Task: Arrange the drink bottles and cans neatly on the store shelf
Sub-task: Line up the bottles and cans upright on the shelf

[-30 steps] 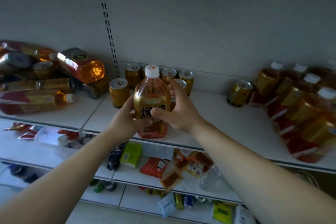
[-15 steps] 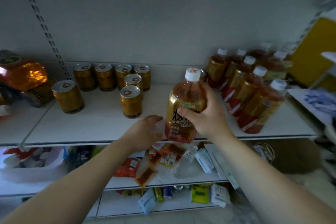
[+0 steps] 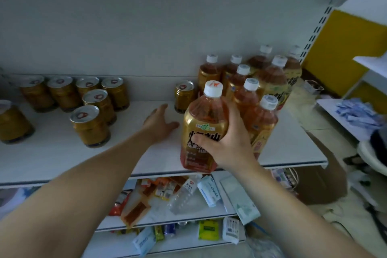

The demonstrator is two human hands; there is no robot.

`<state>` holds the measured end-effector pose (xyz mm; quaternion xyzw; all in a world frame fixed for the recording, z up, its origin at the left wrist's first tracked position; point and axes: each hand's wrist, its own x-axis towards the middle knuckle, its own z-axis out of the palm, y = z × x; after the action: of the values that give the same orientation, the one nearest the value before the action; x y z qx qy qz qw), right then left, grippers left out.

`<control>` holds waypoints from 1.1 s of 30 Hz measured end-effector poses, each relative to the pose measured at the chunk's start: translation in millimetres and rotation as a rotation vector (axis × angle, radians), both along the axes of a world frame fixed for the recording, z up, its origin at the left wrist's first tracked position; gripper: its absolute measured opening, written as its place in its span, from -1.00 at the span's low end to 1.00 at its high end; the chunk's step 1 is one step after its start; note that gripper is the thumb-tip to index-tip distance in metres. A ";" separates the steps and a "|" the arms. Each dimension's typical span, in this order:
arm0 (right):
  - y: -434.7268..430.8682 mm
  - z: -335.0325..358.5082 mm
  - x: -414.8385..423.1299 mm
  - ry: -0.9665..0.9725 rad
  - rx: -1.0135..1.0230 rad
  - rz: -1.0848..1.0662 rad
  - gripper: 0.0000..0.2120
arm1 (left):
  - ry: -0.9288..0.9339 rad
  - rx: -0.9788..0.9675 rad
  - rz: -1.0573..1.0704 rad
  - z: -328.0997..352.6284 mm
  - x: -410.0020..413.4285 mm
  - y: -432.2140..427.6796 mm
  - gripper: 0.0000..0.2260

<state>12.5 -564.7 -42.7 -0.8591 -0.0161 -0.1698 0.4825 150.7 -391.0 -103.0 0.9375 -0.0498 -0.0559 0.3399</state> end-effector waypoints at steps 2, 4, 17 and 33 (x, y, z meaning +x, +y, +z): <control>-1.8 -2.2 2.6 0.007 0.017 -0.007 -0.01 | 0.062 -0.186 0.020 3.3 21.5 -9.4 -0.19; -2.1 -4.6 5.6 0.014 0.037 -0.008 -0.01 | 0.109 -0.293 0.019 6.4 38.7 -20.2 -0.10; -1.3 -6.4 8.2 0.053 0.046 -0.037 0.00 | 0.012 -0.540 0.005 8.1 32.0 -13.4 -0.39; -3.4 9.8 -82.5 0.012 0.106 -0.241 -0.21 | 0.056 -0.517 -0.122 7.1 -73.8 12.0 -0.36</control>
<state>-69.9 -568.1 -33.0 -0.8291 0.0994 -0.2219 0.5034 76.8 -379.0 -95.9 0.8129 -0.1096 -0.0875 0.5652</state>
